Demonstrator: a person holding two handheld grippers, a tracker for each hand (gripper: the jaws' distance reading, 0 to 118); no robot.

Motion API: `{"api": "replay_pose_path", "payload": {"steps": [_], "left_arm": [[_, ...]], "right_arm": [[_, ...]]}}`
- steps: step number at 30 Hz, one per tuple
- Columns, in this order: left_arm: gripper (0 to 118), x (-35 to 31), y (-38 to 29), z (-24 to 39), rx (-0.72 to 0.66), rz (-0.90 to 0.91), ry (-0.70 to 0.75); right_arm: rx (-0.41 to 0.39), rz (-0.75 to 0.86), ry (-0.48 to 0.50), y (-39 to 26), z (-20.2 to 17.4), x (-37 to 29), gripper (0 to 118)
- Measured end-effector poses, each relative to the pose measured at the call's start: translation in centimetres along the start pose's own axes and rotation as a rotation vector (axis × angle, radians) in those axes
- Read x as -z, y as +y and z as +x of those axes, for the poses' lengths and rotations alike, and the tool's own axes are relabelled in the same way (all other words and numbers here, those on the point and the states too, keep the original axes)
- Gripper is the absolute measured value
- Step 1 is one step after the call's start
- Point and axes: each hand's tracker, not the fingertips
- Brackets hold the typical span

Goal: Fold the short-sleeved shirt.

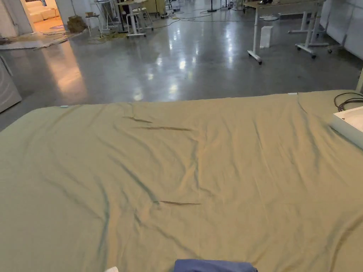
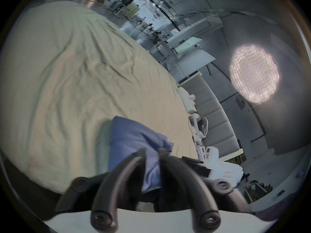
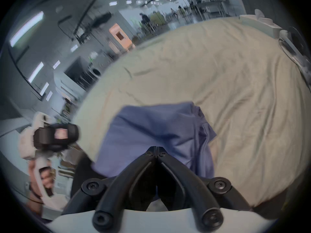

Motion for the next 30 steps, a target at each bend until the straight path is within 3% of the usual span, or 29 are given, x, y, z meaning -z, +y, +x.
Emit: {"api": "replay_pose_path", "payload": {"steps": [2, 3, 4, 5, 7, 9, 15, 16, 17, 18, 20, 23, 26, 29, 30], "left_arm": [[45, 0.1, 0.0, -1.0, 0.002, -0.008, 0.005], [58, 0.3, 0.1, -1.4, 0.005, -0.031, 0.005], [70, 0.6, 0.3, -1.8, 0.006, -0.049, 0.008], [83, 1.0, 0.4, -2.2, 0.007, -0.076, 0.014], [88, 2.1, 0.7, -3.1, 0.007, -0.098, 0.018], [88, 3.9, 1.3, -4.3, -0.016, -0.135, 0.017], [85, 10.4, 1.5, -6.6, -0.106, -0.278, -0.04], [76, 10.9, 1.4, -6.5, -0.109, -0.28, -0.055], [41, 11.1, 1.4, -6.2, -0.103, -0.27, -0.076], [30, 11.3, 1.2, -5.8, -0.101, -0.274, -0.07], [29, 11.7, 0.7, -5.2, -0.059, -0.278, -0.004], [29, 11.4, 0.8, -5.9, -0.158, -0.283, -0.028], [29, 11.2, 0.8, -5.5, -0.126, -0.278, -0.023], [29, 9.5, 1.3, -3.6, -0.033, -0.229, -0.014], [29, 8.6, 1.7, -3.1, -0.064, -0.212, -0.06]], "right_arm": [[-0.092, -0.147, -0.165, -0.3, 1.1, 3.2, 0], [-0.088, -0.156, -0.128, -0.8, 1.9, 3.9, 0], [-0.01, -0.061, -0.036, -0.6, 2.5, 3.3, 0], [0.067, -0.091, -0.029, -0.3, 2.8, 2.8, 0], [0.103, -0.105, -0.024, -0.2, 2.9, 2.5, 0], [0.062, -0.102, -0.032, -0.3, 2.9, 2.8, 0], [0.107, -0.095, 0.002, -0.5, 3.5, 2.6, 0], [0.118, -0.095, 0.009, -0.4, 3.7, 2.6, 0], [0.122, -0.095, 0.013, -0.4, 3.8, 2.6, 0], [0.124, -0.096, 0.016, -0.4, 3.8, 2.6, 0], [0.129, -0.097, 0.018, -0.4, 3.8, 2.6, 0], [0.124, -0.097, 0.024, -0.3, 3.8, 2.4, 0], [0.117, -0.09, 0.032, -0.5, 3.7, 2.0, 0], [0.194, -0.008, 0.076, -0.8, 2.9, -0.1, 0], [0.205, 0.022, 0.103, -1.1, 2.7, -0.9, 0]]}}
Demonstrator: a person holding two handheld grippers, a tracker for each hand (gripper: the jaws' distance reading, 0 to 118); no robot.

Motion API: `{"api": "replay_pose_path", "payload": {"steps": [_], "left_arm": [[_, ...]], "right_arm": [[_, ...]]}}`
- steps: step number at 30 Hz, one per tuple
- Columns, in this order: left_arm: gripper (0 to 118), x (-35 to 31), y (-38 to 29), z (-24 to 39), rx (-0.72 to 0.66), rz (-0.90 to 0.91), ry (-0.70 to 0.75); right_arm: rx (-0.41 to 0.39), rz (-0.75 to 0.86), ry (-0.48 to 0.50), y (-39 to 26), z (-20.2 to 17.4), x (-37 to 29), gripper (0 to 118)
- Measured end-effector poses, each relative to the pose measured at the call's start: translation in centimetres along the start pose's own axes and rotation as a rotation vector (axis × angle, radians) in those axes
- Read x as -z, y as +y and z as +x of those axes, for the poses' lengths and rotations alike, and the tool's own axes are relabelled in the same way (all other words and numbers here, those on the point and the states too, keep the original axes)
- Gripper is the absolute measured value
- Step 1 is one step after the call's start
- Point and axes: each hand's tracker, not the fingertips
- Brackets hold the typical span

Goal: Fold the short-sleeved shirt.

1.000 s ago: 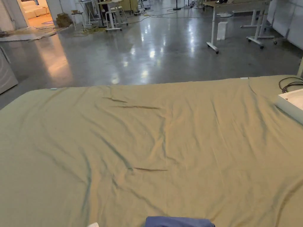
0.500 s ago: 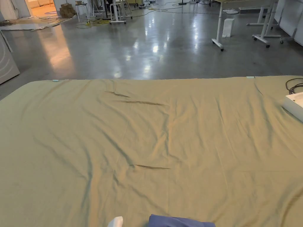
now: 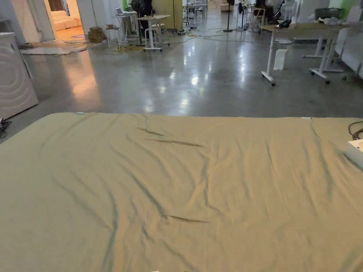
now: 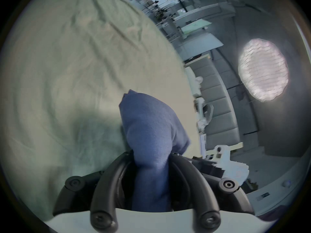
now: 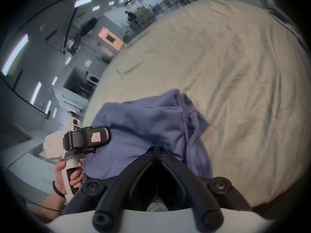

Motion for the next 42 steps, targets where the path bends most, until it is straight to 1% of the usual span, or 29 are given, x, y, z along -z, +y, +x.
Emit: {"api": "replay_pose_path", "payload": {"steps": [1, 2, 4, 7, 9, 10, 13, 15, 17, 19, 20, 21, 22, 23, 25, 26, 28, 29, 31, 33, 35, 38, 40, 42], "left_arm": [[28, -1.0, 0.4, 0.2, -0.038, 0.013, -0.052], [28, -2.3, 0.9, 0.6, -0.042, 0.031, -0.081], [28, -5.9, 2.5, 1.1, 0.03, 0.085, -0.045], [28, -12.7, 5.2, -0.3, 0.051, 0.134, 0.025], [28, -17.8, 7.4, -2.4, 0.043, 0.179, 0.115], [28, -20.8, 8.4, -3.6, 0.044, 0.212, 0.184], [28, -27.3, 11.7, -8.3, -0.04, 0.267, 0.348], [28, -30.2, 13.8, -11.6, -0.115, 0.262, 0.444], [28, -31.5, 15.1, -13.8, -0.195, 0.28, 0.483], [28, -32.2, 16.2, -15.7, -0.209, 0.316, 0.546], [34, -31.9, 16.7, -16.2, -0.207, 0.3, 0.586], [44, -31.5, 17.1, -16.6, -0.191, 0.288, 0.612], [57, -31.3, 17.3, -17.0, -0.191, 0.286, 0.692], [60, -31.0, 17.4, -17.3, -0.177, 0.288, 0.745], [66, -31.1, 17.2, -16.9, -0.178, 0.314, 0.818], [71, -31.3, 17.0, -16.4, -0.189, 0.321, 0.794], [72, -32.6, 16.6, -14.1, -0.167, 0.345, 0.79], [72, -33.1, 16.4, -11.7, -0.099, 0.392, 0.823], [72, -33.8, 15.7, -6.1, 0.093, 0.449, 0.772], [72, -34.4, 14.4, -0.2, 0.254, 0.516, 0.726], [72, -34.1, 12.3, 6.3, 0.427, 0.571, 0.624], [72, -32.9, 8.9, 13.3, 0.643, 0.645, 0.502], [72, -31.0, 6.2, 16.6, 0.747, 0.713, 0.464], [71, -28.6, 3.8, 18.8, 0.823, 0.761, 0.49]], "right_arm": [[0.005, 0.023, 0.028, -0.2, -0.2, -0.9, 0], [0.007, 0.048, 0.044, -0.3, -0.5, -2.0, 0], [-0.005, 0.078, 0.068, -0.5, -1.0, -3.8, 0], [-0.027, 0.1, 0.075, -0.6, -1.2, -5.7, 0], [-0.025, 0.1, 0.064, -0.7, -1.2, -6.6, 0], [-0.026, 0.096, 0.051, -0.7, -1.1, -6.9, 0], [-0.028, 0.078, 0.026, -1.1, -0.1, -6.8, 0], [-0.014, 0.044, -0.022, -1.2, 0.3, -6.1, 0], [-0.007, 0.013, -0.052, -1.2, 0.4, -5.3, 0], [0.001, 0.0, -0.072, -1.2, 0.2, -4.7, 0], [0.007, 0.001, -0.075, -1.3, 0.0, -4.6, 0], [0.019, -0.003, -0.065, -1.3, -0.8, -4.4, 0], [0.033, -0.011, -0.054, -1.3, -1.0, -4.2, 0], [0.037, -0.016, -0.046, -1.3, -1.2, -3.9, 0], [0.02, -0.024, -0.048, -1.1, -1.6, -3.6, 0], [-0.006, -0.028, -0.06, -0.9, -2.0, -3.5, 0], [-0.058, -0.001, -0.072, -0.4, -2.7, -3.9, 0], [-0.067, 0.019, -0.056, 0.0, -3.0, -4.4, 0], [-0.082, 0.083, -0.05, 0.8, -3.5, -5.1, 0], [-0.125, 0.137, -0.077, 1.9, -4.7, -6.3, 0], [-0.197, 0.218, -0.104, 2.9, -6.2, -8.0, 0], [-0.278, 0.343, -0.11, 4.2, -8.2, -11.2, 0], [-0.309, 0.439, -0.12, 4.7, -9.6, -13.3, 0], [-0.345, 0.526, -0.144, 5.3, -10.3, -15.1, 0]]}}
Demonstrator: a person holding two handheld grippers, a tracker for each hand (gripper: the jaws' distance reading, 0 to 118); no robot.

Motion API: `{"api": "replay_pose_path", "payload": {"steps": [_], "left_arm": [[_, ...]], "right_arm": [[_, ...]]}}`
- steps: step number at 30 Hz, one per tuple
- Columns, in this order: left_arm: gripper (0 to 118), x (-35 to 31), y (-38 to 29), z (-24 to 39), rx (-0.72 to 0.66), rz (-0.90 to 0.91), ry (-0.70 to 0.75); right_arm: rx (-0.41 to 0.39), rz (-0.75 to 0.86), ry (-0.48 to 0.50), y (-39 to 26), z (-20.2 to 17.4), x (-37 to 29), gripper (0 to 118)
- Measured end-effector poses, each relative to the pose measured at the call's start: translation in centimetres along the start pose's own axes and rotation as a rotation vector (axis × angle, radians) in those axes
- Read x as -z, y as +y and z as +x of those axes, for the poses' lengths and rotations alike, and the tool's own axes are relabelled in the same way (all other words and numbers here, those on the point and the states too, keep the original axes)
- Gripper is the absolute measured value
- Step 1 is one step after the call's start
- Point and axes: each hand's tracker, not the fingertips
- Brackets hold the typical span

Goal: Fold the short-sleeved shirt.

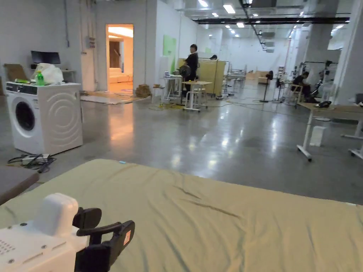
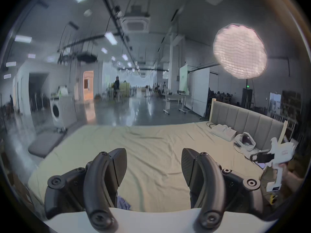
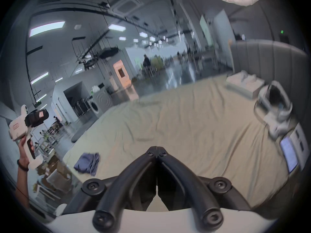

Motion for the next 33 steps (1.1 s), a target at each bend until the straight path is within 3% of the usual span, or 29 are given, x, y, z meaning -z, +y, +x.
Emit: {"api": "replay_pose_path", "payload": {"steps": [3, 5, 7, 8, 13, 14, 16, 21, 33], "left_arm": [[65, 0.8, -1.9, 4.6, -0.022, 0.029, 0.03], [61, 1.6, -2.9, 6.4, -0.139, 0.006, 0.001], [46, 2.2, -3.8, 8.8, -0.2, 0.012, -0.022], [38, 2.1, -4.2, 9.8, -0.167, 0.016, -0.018], [31, 1.0, -5.4, 13.7, 0.051, 0.0, 0.045], [17, 0.5, -5.5, 13.9, 0.075, 0.003, 0.048], [3, -0.2, -5.7, 14.0, 0.089, 0.008, 0.089], [1, -2.3, -5.8, 12.9, 0.065, 0.044, 0.088], [1, -2.6, -5.4, 12.7, 0.066, 0.048, 0.106]], "right_arm": [[-0.074, 0.104, -0.035, 1.7, -1.1, -1.6, 0], [-0.131, 0.155, -0.056, 2.3, -1.7, -2.3, 0], [-0.186, 0.196, -0.079, 2.4, -2.3, -2.4, 0], [-0.208, 0.209, -0.09, 2.4, -2.6, -2.4, 0], [-0.272, 0.247, -0.105, 2.1, -3.5, -2.8, 0], [-0.284, 0.253, -0.109, 1.9, -3.7, -3.1, 0], [-0.294, 0.277, -0.139, 1.6, -4.1, -3.5, 0], [-0.254, 0.266, -0.109, 1.3, -3.8, -4.1, 0], [-0.273, 0.26, -0.106, 1.2, -4.3, -4.2, 0]]}}
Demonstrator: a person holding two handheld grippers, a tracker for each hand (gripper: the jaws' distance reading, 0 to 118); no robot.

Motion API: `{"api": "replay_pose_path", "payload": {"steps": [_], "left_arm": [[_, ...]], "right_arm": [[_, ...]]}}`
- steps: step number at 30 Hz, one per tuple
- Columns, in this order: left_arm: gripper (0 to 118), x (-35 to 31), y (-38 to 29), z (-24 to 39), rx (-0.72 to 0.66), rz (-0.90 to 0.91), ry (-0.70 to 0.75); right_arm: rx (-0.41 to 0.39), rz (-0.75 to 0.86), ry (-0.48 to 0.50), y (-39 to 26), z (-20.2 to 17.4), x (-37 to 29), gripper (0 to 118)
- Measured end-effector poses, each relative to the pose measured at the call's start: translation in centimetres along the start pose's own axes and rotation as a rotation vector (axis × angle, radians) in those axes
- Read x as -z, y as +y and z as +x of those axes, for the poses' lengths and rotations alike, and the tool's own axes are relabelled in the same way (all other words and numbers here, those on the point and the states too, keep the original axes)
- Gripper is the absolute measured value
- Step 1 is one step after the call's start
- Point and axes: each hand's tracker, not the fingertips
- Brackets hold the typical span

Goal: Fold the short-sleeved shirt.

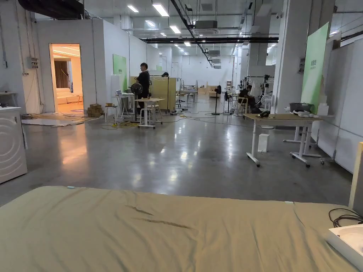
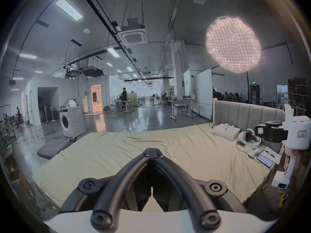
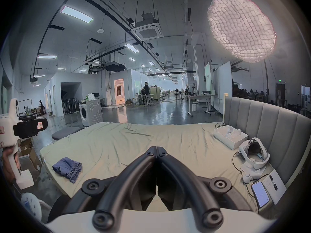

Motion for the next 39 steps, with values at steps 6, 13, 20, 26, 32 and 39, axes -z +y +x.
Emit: {"api": "replay_pose_path", "payload": {"steps": [6, 13, 20, 26, 32, 39], "left_arm": [[1, -0.4, 0.3, -0.1, -0.002, 0.015, 0.015], [39, -0.5, 0.5, -0.1, -0.007, 0.032, 0.054], [96, -0.6, 0.3, -0.2, -0.044, 0.042, 0.041], [102, -0.7, 0.3, -0.2, -0.055, 0.067, 0.036], [102, -0.8, 0.2, 0.0, -0.048, 0.068, 0.037], [102, -0.7, -0.1, -0.5, -0.066, 0.049, 0.062]], "right_arm": [[0.002, -0.004, -0.012, -0.1, 0.0, -0.1, 0], [-0.029, 0.016, -0.021, 0.1, -0.7, -0.2, 33], [-0.035, 0.031, -0.008, 0.0, -1.1, -0.3, 112], [-0.055, 0.04, -0.01, 0.0, -1.6, -0.4, 118], [-0.044, 0.039, -0.019, 0.0, -1.7, -0.3, 118], [-0.032, 0.034, -0.027, 0.1, -1.4, -0.4, 118]]}}
